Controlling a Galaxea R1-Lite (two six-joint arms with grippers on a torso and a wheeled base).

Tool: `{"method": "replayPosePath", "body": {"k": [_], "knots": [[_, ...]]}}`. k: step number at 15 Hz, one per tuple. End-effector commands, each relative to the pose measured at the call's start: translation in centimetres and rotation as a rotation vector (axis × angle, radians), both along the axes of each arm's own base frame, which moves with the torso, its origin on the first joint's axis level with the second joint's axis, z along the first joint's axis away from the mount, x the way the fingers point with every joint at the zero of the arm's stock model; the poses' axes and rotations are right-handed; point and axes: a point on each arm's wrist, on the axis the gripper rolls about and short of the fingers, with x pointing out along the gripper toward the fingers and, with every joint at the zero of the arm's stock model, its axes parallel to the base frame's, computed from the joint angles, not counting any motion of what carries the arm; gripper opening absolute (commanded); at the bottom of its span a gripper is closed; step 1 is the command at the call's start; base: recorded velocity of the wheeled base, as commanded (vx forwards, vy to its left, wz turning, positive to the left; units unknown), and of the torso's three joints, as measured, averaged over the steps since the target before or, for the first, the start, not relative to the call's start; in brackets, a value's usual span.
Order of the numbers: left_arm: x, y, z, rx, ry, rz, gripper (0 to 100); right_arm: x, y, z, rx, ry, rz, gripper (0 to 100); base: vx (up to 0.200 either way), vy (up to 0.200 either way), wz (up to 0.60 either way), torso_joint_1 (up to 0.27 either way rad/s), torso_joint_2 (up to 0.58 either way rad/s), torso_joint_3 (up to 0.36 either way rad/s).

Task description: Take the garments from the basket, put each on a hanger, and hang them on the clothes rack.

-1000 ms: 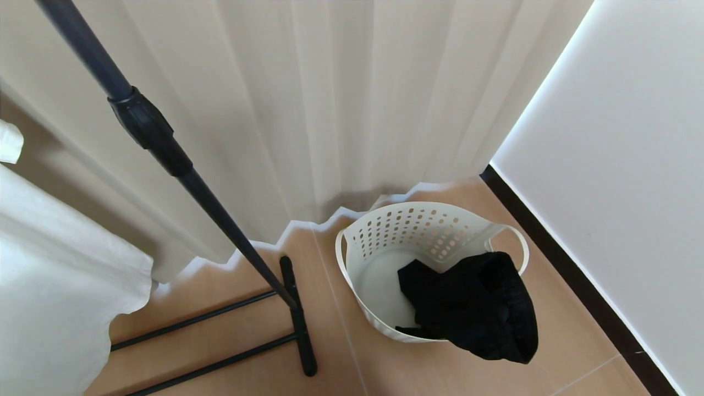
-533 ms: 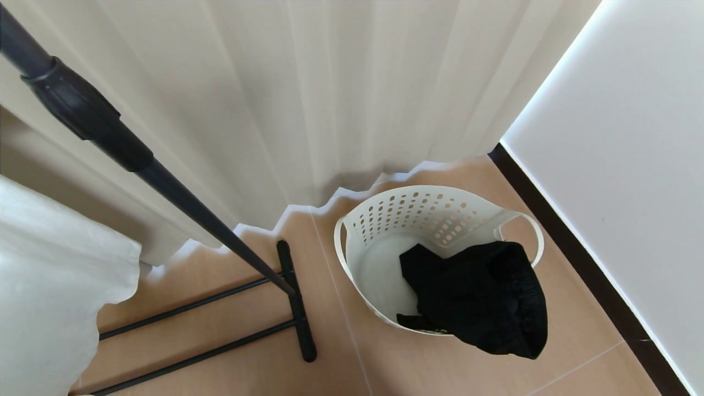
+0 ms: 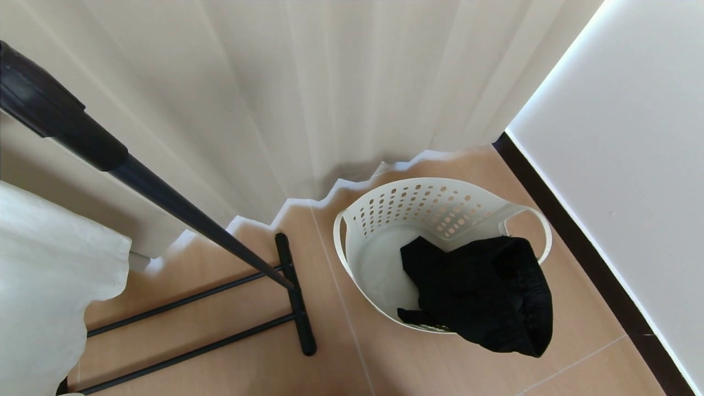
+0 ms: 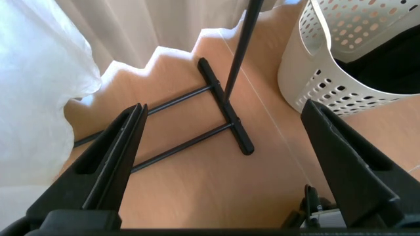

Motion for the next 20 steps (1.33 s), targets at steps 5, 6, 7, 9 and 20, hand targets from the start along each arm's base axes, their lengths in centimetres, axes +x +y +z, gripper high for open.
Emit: {"method": "replayPosePath", "body": {"k": [5, 6, 7, 9, 20], "knots": [[0.0, 0.0, 0.0, 0.000, 0.001, 0.000, 100, 10.5, 1.3, 6.0, -0.377, 0.365, 0.192, 100, 0.000, 0.000, 0.00, 0.000, 0.00, 0.000], [0.0, 0.0, 0.0, 0.000, 0.000, 0.000, 100, 12.8, 1.6, 6.5, -0.472, 0.399, 0.215, 100, 0.000, 0.000, 0.00, 0.000, 0.00, 0.000], [0.0, 0.0, 0.0, 0.000, 0.001, 0.000, 100, 14.9, 1.8, 6.7, -0.532, 0.411, 0.237, 100, 0.000, 0.000, 0.00, 0.000, 0.00, 0.000], [0.0, 0.0, 0.0, 0.002, 0.001, 0.000, 100, 18.6, 2.3, 6.4, -0.633, 0.402, 0.276, 100, 0.000, 0.000, 0.00, 0.000, 0.00, 0.000], [0.0, 0.0, 0.0, 0.002, 0.000, 0.000, 100, 31.4, 3.2, 1.6, -0.873, 0.333, 0.173, 100, 0.000, 0.000, 0.00, 0.000, 0.00, 0.000]]}}
